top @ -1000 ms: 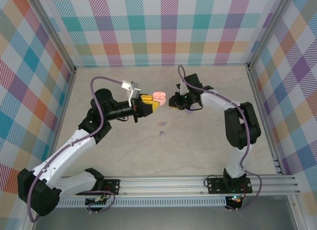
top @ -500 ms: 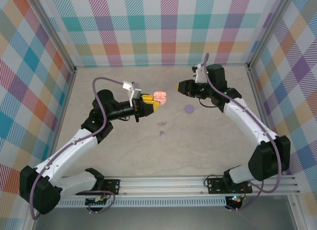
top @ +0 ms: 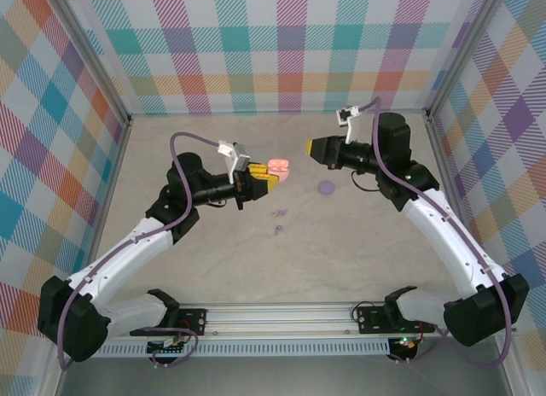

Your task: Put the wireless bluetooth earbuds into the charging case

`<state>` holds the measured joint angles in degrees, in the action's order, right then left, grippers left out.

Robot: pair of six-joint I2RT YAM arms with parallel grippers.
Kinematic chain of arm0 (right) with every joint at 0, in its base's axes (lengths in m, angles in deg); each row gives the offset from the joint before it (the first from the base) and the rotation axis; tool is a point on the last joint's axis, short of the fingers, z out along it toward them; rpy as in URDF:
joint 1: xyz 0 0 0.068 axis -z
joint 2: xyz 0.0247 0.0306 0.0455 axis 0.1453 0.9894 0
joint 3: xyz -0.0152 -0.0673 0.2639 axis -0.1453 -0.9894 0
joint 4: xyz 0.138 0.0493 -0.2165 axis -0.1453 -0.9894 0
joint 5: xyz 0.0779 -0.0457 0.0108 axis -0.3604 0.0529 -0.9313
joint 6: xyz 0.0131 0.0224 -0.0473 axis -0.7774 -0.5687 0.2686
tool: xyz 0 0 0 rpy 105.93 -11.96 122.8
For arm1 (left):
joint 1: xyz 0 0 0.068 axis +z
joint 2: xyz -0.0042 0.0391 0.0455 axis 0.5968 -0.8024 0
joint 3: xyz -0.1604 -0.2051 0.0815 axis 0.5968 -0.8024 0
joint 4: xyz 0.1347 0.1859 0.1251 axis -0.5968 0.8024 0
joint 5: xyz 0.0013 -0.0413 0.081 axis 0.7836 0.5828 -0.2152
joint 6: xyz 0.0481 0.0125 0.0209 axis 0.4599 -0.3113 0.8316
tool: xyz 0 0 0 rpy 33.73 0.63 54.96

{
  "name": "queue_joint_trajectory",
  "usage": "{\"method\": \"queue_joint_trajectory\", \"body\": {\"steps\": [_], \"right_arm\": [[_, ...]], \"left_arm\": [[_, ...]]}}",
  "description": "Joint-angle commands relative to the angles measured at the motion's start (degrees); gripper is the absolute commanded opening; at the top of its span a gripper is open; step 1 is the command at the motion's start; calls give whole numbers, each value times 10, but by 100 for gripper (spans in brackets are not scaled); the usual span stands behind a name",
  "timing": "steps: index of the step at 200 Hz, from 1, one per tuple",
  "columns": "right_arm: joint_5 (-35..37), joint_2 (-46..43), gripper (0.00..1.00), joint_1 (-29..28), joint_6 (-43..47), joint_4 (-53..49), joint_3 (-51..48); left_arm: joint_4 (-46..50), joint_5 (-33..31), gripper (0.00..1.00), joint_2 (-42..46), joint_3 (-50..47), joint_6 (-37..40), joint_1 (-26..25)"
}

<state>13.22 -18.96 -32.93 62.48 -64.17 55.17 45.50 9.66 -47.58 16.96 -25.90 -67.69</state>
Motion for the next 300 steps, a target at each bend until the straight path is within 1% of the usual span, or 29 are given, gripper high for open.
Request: {"method": "queue_joint_trajectory", "body": {"steps": [1,56,132,249,300], "right_arm": [[5,-8,21,-18,28,26,22],[-2,2,21,-54,48,25,43],[-6,26,21,-80,58,23,61],[-8,39,22,-93,75,1,74],[2,38,22,-94,80,-6,69]], "left_arm": [[-2,8,10,-2,27,1,-5],[5,13,10,-16,41,-23,-7],[7,11,10,-30,56,-50,-8],[-2,-9,10,-35,62,-85,-8],[-10,-6,10,-38,66,-96,-8]]}}
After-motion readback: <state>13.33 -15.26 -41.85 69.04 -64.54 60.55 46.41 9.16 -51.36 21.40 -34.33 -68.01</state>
